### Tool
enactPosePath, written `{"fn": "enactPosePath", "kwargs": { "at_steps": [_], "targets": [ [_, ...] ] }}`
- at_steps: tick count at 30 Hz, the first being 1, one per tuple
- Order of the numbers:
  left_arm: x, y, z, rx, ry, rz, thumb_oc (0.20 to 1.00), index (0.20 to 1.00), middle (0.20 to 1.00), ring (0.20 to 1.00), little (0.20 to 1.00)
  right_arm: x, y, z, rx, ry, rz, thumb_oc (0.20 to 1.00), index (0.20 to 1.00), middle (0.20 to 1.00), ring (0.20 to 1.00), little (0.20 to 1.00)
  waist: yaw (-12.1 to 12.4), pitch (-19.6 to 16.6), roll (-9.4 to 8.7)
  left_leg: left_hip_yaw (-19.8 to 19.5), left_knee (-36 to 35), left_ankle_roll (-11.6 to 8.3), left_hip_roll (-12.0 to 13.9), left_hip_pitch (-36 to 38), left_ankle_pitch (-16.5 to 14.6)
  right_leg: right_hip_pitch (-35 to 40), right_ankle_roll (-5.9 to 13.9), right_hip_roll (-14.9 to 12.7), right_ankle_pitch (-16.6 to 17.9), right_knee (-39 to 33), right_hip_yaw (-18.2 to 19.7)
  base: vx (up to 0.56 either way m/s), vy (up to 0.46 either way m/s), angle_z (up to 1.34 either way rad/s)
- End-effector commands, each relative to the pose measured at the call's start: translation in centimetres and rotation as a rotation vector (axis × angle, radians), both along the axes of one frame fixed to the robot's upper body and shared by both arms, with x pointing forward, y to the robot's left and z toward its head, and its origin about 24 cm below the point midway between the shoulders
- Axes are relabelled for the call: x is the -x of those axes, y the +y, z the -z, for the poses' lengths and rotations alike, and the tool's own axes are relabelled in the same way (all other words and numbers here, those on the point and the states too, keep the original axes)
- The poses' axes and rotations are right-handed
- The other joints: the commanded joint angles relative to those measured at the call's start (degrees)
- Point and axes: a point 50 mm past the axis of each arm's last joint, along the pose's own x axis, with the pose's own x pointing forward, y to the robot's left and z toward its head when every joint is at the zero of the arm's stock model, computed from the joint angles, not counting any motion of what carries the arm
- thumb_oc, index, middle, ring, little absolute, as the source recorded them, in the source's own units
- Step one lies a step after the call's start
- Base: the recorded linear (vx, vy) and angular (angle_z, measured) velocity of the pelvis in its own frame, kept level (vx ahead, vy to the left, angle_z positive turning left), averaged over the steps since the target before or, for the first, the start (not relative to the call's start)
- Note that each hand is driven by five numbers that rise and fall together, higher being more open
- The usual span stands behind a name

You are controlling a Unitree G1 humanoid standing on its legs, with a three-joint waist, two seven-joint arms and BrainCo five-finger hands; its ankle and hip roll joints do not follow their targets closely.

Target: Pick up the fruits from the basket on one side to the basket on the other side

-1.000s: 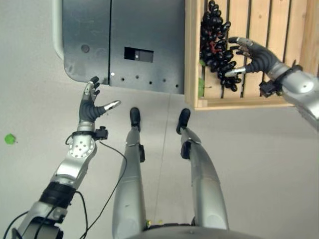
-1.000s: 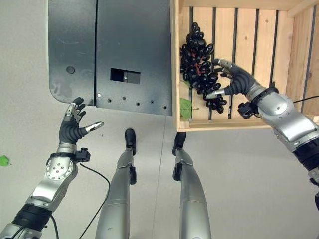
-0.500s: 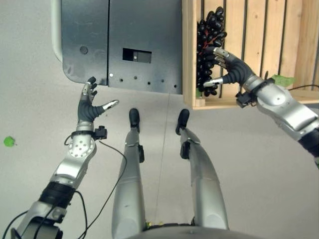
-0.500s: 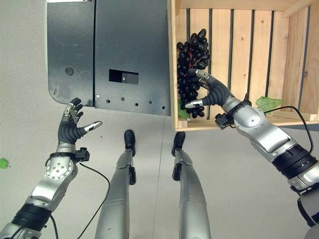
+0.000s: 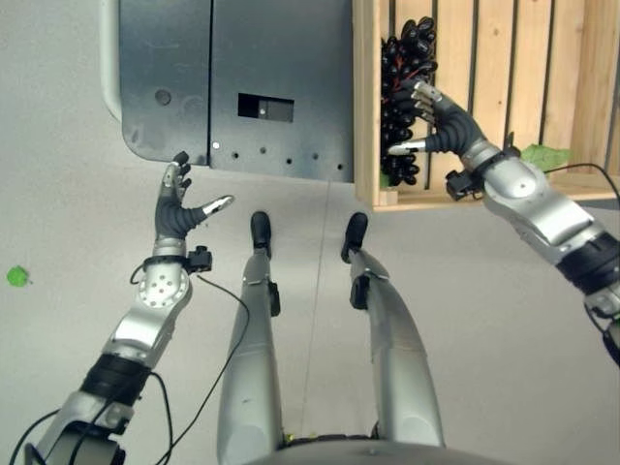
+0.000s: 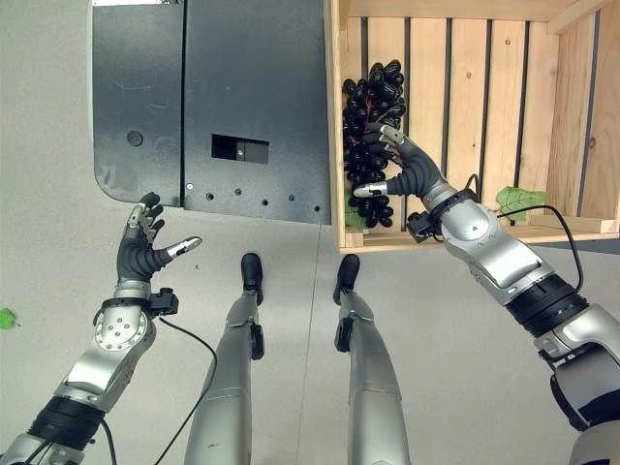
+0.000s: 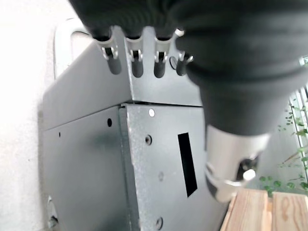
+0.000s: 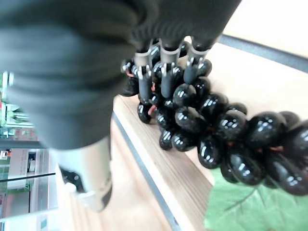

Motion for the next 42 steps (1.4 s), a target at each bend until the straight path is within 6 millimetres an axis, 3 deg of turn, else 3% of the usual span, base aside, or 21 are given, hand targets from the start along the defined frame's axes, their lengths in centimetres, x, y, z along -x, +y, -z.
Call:
{"fn": "enactPosePath", "kwargs": {
  "at_steps": [1,2,4,8,12,15,21,25,28,33,42],
  "targets": [
    [0.8,0.0,-1.4,-0.018,-0.090,0.003,1.000,1.000,1.000,1.000,1.000,1.1,2.8,-1.7,0.209,-0.138,-0.117,1.000,1.000,1.000,1.000,1.000,1.01,-0.17,-0.75,-1.54,2.96,2.15,-1.61,1.47,-5.52,1.85,7.49,-1.80,-2.18,0.64,0.69,-0.07,0.011,-0.01],
    [0.8,0.0,-1.7,-0.015,-0.109,0.003,1.000,1.000,1.000,1.000,1.000,2.0,2.3,-3.4,0.405,-0.298,-0.059,1.000,1.000,1.000,1.000,1.000,0.58,-0.17,-0.85,-1.31,2.60,2.52,-1.84,-0.10,-3.74,0.49,7.07,-2.05,-0.55,-0.06,0.39,-0.07,0.012,-0.01],
    [1.1,0.1,-1.9,-0.027,-0.130,-0.008,1.000,1.000,1.000,1.000,1.000,2.9,0.3,-4.7,0.757,-0.513,0.122,1.000,1.000,1.000,1.000,1.000,0.32,-0.17,-0.49,-1.36,2.68,2.61,-1.95,0.31,-4.02,0.80,7.30,-2.13,-0.92,0.36,0.33,-0.03,0.010,0.00],
    [1.4,0.1,-2.1,-0.039,-0.159,0.003,1.000,1.000,1.000,1.000,1.000,4.0,-2.9,-7.2,1.026,-0.699,0.346,1.000,1.000,1.000,1.000,1.000,0.47,-0.17,-0.16,-1.57,1.86,2.67,-2.03,1.60,-3.96,1.79,7.63,-2.27,-0.96,-0.06,0.13,0.00,0.005,0.05],
    [1.5,0.4,-2.3,-0.076,-0.161,0.018,1.000,1.000,1.000,1.000,1.000,4.5,-5.0,-8.2,1.296,-0.745,0.416,1.000,1.000,1.000,1.000,1.000,0.95,-0.17,-0.13,-1.71,0.24,2.41,-2.00,2.87,-3.36,2.68,7.88,-2.33,-0.77,-0.57,-0.31,0.00,0.000,0.00],
    [1.5,0.6,-2.4,-0.095,-0.162,0.019,1.000,1.000,1.000,1.000,1.000,4.6,-6.4,-8.4,1.377,-0.723,0.448,1.000,1.000,1.000,1.000,1.000,0.94,-0.17,-0.15,-1.80,-0.82,2.18,-2.08,3.55,-2.75,3.25,7.99,-2.30,-0.47,-1.35,-0.39,0.00,-0.001,0.01],
    [1.5,0.7,-2.3,-0.096,-0.166,0.025,1.000,1.000,1.000,1.000,1.000,4.9,-8.8,-9.1,1.353,-0.686,0.543,1.000,1.000,1.000,1.000,1.000,0.98,-0.17,-0.15,-1.92,-2.41,1.94,-2.13,4.21,-1.79,3.91,7.97,-2.14,0.00,-2.48,-0.69,0.00,-0.002,0.02],
    [1.3,0.6,-2.3,-0.116,-0.159,0.031,1.000,1.000,1.000,1.000,1.000,4.9,-9.7,-9.1,1.507,-0.684,0.571,1.000,1.000,1.000,1.000,1.000,1.49,-0.17,-0.15,-2.15,-2.64,1.77,-2.10,4.47,-1.64,3.97,7.97,-2.05,-0.14,-2.29,-0.68,0.00,0.000,0.00],
    [1.3,0.6,-2.2,-0.132,-0.150,0.034,1.000,1.000,1.000,1.000,1.000,4.6,-9.4,-8.7,1.668,-0.674,0.536,1.000,1.000,1.000,1.000,1.000,1.72,-0.17,-0.10,-2.24,-2.27,1.64,-2.12,4.08,-1.66,3.63,7.97,-2.00,-0.37,-1.95,-0.65,0.00,0.000,0.00],
    [1.1,0.3,-2.0,-0.142,-0.137,0.048,1.000,1.000,1.000,1.000,1.000,3.6,-8.3,-7.6,1.804,-0.672,0.441,1.000,1.000,1.000,1.000,1.000,2.09,-0.17,0.21,-2.55,-1.97,1.53,-2.15,3.46,-1.46,3.16,7.87,-2.02,-0.51,-1.73,-0.86,0.00,0.000,0.00],
    [0.9,0.1,-2.1,-0.149,-0.137,0.065,1.000,1.000,1.000,1.000,1.000,2.1,-7.3,-7.6,1.980,-0.680,0.377,1.000,1.000,1.000,1.000,1.000,2.43,-0.17,0.80,-2.90,-1.62,1.34,-2.29,2.82,-1.23,2.73,7.79,-2.13,-0.60,-1.38,-1.03,0.00,-0.003,0.01]
  ]
}}
